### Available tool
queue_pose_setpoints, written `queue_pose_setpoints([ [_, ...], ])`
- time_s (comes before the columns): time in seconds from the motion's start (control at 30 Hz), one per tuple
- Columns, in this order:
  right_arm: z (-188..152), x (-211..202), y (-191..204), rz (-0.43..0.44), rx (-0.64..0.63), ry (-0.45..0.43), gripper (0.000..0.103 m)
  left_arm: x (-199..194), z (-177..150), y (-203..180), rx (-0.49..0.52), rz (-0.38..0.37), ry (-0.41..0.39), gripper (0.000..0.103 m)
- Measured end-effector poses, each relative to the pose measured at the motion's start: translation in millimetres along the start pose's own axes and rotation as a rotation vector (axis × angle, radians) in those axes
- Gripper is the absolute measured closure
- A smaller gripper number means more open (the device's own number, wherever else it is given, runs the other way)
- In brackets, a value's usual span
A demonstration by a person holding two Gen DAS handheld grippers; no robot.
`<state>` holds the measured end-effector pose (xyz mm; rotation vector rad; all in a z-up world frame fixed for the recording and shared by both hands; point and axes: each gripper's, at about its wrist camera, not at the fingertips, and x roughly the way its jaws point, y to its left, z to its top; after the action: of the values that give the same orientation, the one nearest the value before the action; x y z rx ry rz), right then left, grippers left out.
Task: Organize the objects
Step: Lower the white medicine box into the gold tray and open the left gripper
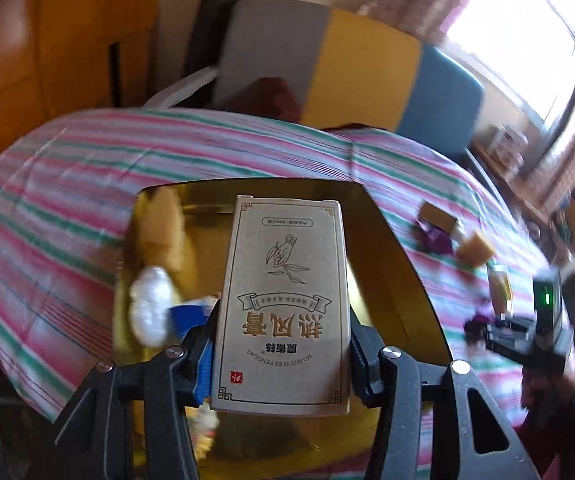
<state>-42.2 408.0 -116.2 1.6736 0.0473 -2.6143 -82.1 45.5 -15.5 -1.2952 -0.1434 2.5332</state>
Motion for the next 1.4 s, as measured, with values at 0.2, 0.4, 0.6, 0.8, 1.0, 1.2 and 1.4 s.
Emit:
queue_pose_setpoints([
  [0.2,3.1,0.3,1.1,-0.014,-0.013,0.0,0.073,22.8,31.0,24.0,-0.083,0.002,0.022,0.051],
  [0.4,5.0,0.3,0.4,-0.015,-0.013,0.002,0.073,73.1,54.2,36.6,-0.123,0.068,0.105,0.05],
  [0.6,9.7,1.7,4.4,-0.017,-0.013,0.002,0.073,116.1,55.4,48.5,-0.121,0.131,0.173,0.05],
  [0.8,6.4,0.7,5.2,-0.013,-0.007,0.003,0.072,107.8,48.6,55.4,-0.123,0.135,0.151,0.036],
  [1.0,8.3,1.4,4.7,-0.017,-0.012,0.002,0.072,77.1,45.6,36.9,0.001,0.215,0.052,0.035],
  [1.2,9.1,1.7,7.3,-0.03,-0.031,-0.007,0.072,38.8,29.8,14.4,0.107,0.255,-0.074,0.035],
  [1.4,9.4,1.8,10.6,-0.044,-0.053,-0.02,0.071,5.0,17.1,7.9,0.117,0.242,-0.132,0.035],
])
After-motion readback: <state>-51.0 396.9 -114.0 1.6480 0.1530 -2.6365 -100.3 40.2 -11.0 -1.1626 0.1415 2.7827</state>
